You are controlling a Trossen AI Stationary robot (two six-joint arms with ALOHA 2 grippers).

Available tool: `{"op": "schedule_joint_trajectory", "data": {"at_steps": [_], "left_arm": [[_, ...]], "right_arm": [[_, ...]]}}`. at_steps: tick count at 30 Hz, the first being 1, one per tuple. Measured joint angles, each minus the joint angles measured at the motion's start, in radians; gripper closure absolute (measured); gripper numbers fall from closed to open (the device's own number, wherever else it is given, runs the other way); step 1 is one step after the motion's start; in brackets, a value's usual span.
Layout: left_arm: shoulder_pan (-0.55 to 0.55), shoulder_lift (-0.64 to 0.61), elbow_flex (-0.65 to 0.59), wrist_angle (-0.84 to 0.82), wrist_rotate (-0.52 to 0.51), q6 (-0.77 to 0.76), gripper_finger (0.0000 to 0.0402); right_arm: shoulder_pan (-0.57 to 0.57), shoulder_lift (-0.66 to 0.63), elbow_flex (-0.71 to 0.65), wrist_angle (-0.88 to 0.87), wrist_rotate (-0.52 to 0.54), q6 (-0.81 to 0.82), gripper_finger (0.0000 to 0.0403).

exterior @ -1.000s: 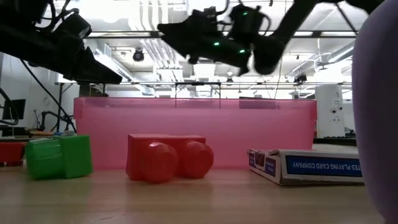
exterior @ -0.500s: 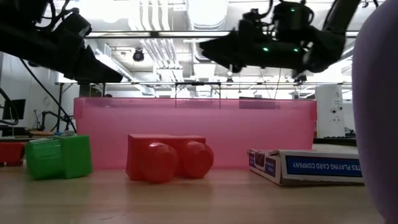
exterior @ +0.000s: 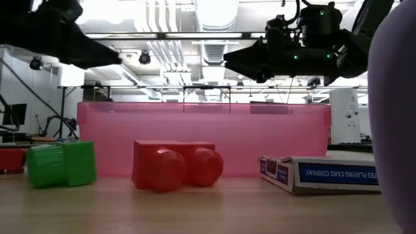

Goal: Pick & Place Toys
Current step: Put the top green game piece into the transparent bin

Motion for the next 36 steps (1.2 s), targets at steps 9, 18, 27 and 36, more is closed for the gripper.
{"op": "schedule_joint_trajectory", "data": {"at_steps": [9, 18, 27, 36], "left_arm": [[0.000, -0.279, -0.105, -0.041, 0.054, -0.014, 0.0142], [0.000, -0.388, -0.150, -0.121, 0.054, -0.036, 0.0142], [0.000, -0.385, -0.150, -0.133, 0.057, -0.052, 0.0142], [0.000, -0.385, -0.150, -0.138, 0.057, -0.056, 0.0142]], "right_arm": [[0.000, -0.002, 0.000, -0.003, 0.009, 0.011, 0.0117], [-0.003, -0.042, 0.019, -0.255, 0.143, 0.003, 0.0117], [-0.009, -0.185, 0.203, -0.944, 0.266, 0.065, 0.0117], [-0.038, -0.213, 0.423, -1.562, 0.419, 0.149, 0.0117]]}}
